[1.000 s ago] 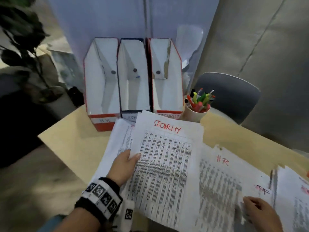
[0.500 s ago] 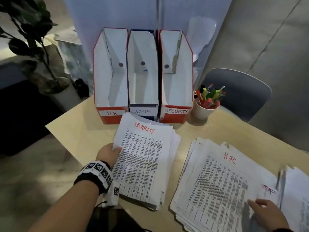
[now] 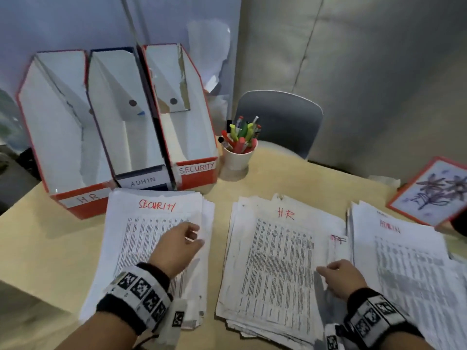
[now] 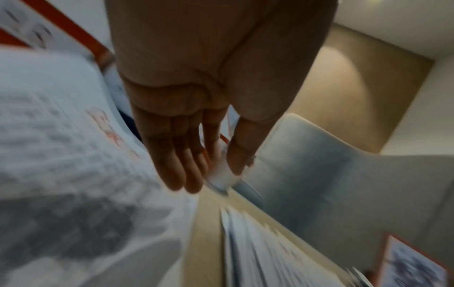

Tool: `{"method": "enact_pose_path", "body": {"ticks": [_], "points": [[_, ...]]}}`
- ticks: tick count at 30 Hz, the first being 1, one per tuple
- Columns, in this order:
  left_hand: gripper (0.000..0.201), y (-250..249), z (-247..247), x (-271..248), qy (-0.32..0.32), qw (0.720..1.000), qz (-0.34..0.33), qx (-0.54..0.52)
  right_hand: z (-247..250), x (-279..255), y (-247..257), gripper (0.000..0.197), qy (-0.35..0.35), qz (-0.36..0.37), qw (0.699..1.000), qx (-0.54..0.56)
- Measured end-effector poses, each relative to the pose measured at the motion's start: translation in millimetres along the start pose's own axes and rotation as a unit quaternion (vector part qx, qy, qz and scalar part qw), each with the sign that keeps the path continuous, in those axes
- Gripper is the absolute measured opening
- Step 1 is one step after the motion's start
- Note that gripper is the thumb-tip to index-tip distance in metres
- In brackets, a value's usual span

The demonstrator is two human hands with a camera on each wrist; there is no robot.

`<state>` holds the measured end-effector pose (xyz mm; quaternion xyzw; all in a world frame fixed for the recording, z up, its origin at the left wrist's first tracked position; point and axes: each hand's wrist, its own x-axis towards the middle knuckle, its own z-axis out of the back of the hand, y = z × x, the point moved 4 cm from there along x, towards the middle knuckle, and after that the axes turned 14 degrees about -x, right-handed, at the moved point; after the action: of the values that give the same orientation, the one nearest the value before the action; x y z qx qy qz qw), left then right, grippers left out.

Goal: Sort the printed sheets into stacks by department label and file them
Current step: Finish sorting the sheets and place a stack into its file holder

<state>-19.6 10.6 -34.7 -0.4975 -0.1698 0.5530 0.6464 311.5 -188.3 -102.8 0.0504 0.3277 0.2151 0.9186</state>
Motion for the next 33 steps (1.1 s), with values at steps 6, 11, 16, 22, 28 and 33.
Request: {"method": "enact_pose_path", "body": {"ticks": [6, 11, 16, 22, 28, 33], "points": [[0.032, 2, -86, 11, 0.169, 0.98, 0.04, 0.099, -6, -11, -1, 0.029, 0.024, -0.01, 0.999, 0.043], [0.03, 11, -97, 18, 0.146, 0.985, 0.045, 0.076, -10, -21, 3, 0.035, 0.032, -0.024, 0.995, 0.096], [0.033, 10, -95, 19, 0.135, 0.989, 0.045, 0.037, -4, -30, 9, 0.041, -0.043, -0.042, 0.988, 0.146], [0.062, 14, -89, 20, 0.114, 0.993, 0.039, 0.011, -10, -34, 6, 0.016, -0.068, -0.024, 0.978, 0.196], [0.057, 16, -81, 21, 0.07, 0.997, 0.021, -0.036, 5, -38, -24, 0.014, -0.163, -0.108, 0.942, 0.272], [0.05, 20, -77, 24, 0.038, 0.997, 0.041, -0.058, 13, -43, -55, 0.024, -0.215, -0.162, 0.905, 0.329]]}}
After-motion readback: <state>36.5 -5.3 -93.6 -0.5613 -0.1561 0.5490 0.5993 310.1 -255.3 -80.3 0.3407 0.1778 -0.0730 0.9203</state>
